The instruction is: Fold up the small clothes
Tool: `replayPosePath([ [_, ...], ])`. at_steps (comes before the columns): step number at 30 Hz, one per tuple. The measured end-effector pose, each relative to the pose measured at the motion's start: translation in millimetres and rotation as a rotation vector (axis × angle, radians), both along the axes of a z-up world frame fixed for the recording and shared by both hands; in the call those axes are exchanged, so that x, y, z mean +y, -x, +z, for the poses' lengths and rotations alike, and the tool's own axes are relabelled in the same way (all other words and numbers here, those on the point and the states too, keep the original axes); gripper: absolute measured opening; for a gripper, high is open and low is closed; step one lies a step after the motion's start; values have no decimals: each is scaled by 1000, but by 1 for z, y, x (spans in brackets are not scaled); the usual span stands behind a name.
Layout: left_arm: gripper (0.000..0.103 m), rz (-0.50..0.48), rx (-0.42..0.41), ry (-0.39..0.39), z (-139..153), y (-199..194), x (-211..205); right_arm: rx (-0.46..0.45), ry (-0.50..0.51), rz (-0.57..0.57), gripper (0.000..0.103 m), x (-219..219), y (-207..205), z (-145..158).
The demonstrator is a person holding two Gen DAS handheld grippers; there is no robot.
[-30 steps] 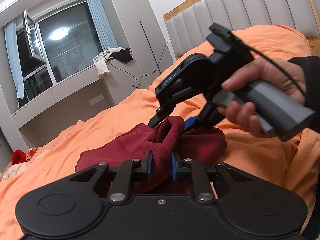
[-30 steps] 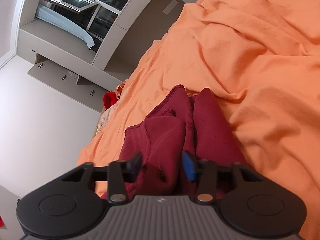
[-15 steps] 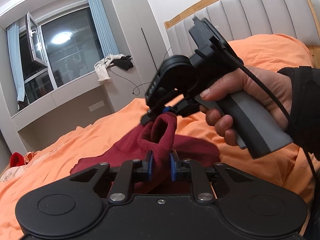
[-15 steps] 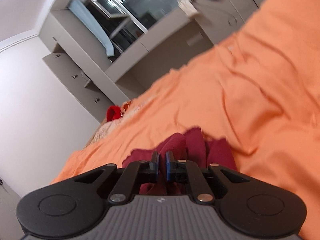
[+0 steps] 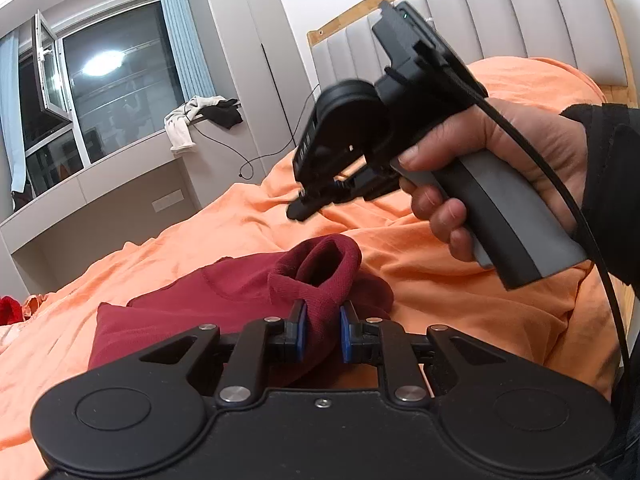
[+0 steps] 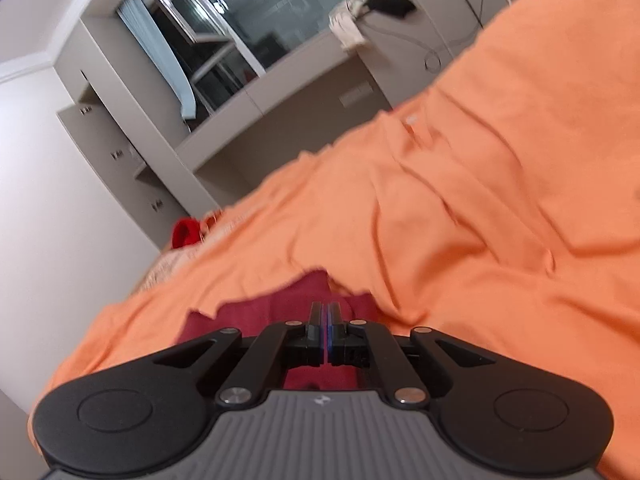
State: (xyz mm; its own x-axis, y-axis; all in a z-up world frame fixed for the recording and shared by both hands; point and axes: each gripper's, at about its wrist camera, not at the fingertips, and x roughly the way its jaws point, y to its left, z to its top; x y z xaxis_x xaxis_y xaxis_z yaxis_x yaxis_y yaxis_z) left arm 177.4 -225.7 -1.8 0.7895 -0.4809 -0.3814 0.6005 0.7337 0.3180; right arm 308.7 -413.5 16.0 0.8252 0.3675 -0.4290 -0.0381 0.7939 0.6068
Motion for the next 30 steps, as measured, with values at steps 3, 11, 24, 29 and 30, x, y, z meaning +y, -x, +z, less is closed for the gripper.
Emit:
replayPosePath([
  [3,18,-1,-2,-6,-3,0,0,51,-54,21,15,-1,-4,-13],
  [11,18,1,1,-5,0,-3,-3,25,-40,10,5,6,-10,-15],
  [24,23,-22,45,9,-8,-14,-9,47,56,-27,5,2,-5,-19],
  [29,45,-70,156,139,6,-23,8,45,69,-24,5,1,1,-22],
  [30,48,-75,184,165,9,-25,12,46,70,-25,6,1,1,-22],
])
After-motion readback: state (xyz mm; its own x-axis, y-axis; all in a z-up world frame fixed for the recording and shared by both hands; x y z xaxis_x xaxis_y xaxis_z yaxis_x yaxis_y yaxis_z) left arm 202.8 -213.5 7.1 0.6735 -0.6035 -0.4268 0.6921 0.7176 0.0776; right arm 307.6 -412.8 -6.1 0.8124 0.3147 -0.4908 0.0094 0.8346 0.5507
